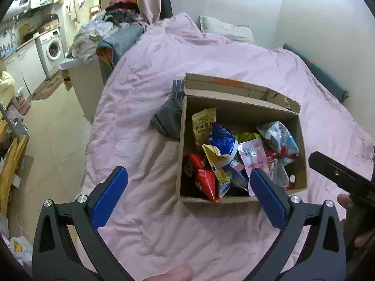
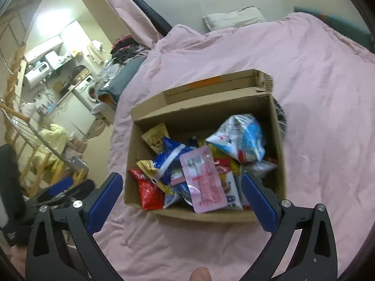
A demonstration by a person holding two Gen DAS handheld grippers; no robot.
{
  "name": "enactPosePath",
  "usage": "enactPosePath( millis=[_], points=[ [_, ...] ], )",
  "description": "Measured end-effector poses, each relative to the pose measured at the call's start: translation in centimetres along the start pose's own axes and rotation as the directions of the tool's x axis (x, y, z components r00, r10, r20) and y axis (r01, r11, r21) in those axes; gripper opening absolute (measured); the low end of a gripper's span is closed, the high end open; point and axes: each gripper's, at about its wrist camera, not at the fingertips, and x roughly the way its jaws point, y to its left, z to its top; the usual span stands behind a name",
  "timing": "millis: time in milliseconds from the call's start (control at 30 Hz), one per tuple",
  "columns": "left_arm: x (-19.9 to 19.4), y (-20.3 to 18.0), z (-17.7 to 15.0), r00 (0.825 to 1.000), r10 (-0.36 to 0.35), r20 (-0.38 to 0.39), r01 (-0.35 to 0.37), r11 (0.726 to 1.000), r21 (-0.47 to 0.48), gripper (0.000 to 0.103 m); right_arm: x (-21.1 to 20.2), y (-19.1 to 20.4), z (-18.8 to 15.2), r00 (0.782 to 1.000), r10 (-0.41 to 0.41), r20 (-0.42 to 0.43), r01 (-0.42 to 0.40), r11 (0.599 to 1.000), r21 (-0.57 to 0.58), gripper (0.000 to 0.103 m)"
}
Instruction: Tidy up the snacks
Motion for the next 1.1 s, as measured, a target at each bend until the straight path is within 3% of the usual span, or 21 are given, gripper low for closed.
enactPosePath(
  millis=[233,500,667,1100],
  points=[
    [-3.2,-0.6,-2.4,0.999,0.031,0.037,-0.032,0.998,0.048,0.103,-3.2,1.4,-2.0,0.993,-0.094,0.069,0.101,0.99,-0.095,0.103],
    [-4.0,0.1,-5.5,0.999,0.025,0.023,-0.025,1.0,0.015,0.103,-5.2,2.0,-5.4,0.981,-0.16,0.11,0.175,0.973,-0.151,0.103],
    [-4.0,0.2,-6.2,0.998,0.032,0.052,-0.033,0.999,0.013,0.103,-4.4,1.5,-7.2,0.975,-0.19,0.116,0.204,0.97,-0.129,0.103],
    [-3.2,0.1,-6.3,0.997,0.039,0.068,-0.039,0.999,-0.009,0.103,-3.3,1.7,-7.4,0.957,-0.25,0.148,0.272,0.949,-0.158,0.103]
  ],
)
